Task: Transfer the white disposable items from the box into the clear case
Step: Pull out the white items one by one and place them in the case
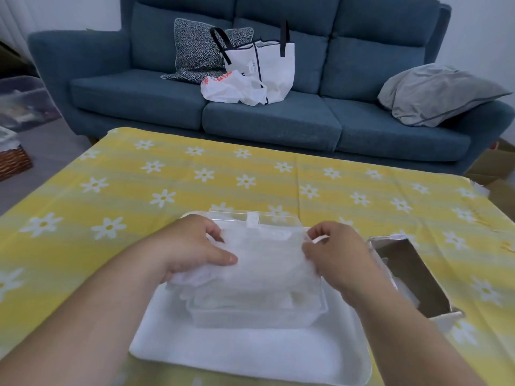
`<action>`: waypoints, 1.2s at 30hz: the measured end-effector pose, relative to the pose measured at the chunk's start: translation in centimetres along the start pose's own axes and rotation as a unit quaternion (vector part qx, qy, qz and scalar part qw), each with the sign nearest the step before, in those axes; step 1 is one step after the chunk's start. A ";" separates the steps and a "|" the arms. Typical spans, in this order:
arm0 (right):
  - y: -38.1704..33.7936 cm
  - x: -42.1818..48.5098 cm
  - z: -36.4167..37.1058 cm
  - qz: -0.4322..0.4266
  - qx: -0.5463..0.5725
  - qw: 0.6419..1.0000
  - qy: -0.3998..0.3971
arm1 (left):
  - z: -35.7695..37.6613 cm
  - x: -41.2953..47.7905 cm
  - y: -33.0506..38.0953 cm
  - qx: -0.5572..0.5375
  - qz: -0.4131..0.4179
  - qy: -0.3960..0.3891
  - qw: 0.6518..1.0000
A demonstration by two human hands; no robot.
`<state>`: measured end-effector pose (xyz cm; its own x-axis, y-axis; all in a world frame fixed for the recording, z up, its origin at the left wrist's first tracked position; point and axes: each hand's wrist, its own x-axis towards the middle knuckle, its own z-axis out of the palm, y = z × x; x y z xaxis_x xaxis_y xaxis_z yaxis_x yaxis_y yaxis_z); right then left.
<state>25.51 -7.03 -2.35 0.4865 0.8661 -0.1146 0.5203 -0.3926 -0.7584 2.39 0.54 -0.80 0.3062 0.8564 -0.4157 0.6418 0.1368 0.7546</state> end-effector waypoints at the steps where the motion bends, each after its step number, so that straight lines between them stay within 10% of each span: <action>1: 0.2 0.1 0.2 -0.002 -0.043 0.999 -0.005 | 0.2 0.0 0.0 0.024 0.003 0.010 1.000; 8: 0.1 0.4 -1.4 0.005 -0.155 0.987 -0.037 | -2.2 -1.4 1.4 0.192 0.044 0.137 0.971; 13: -2.0 -0.6 -2.1 -0.068 -0.132 0.989 0.013 | 0.0 -2.4 2.4 0.312 0.059 0.025 0.948; 20: -1.5 -2.8 4.0 -0.097 -0.330 0.914 -0.216 | 5.8 -0.7 1.5 0.481 0.080 0.023 0.873; 31: -2.2 -2.8 3.0 -0.082 -0.317 0.886 -0.328 | 6.8 1.5 -0.2 0.339 0.054 -0.057 0.938; 36: -2.9 -2.5 -1.7 -0.079 -0.125 0.965 -0.217 | 4.4 0.7 1.7 0.313 0.021 -0.096 0.945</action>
<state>23.96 -8.57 1.21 0.0756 0.9482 -0.3084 0.7429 -0.2599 -0.6170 6.79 -0.78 -2.03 0.4241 0.7398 -0.5224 0.8979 -0.2682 0.3490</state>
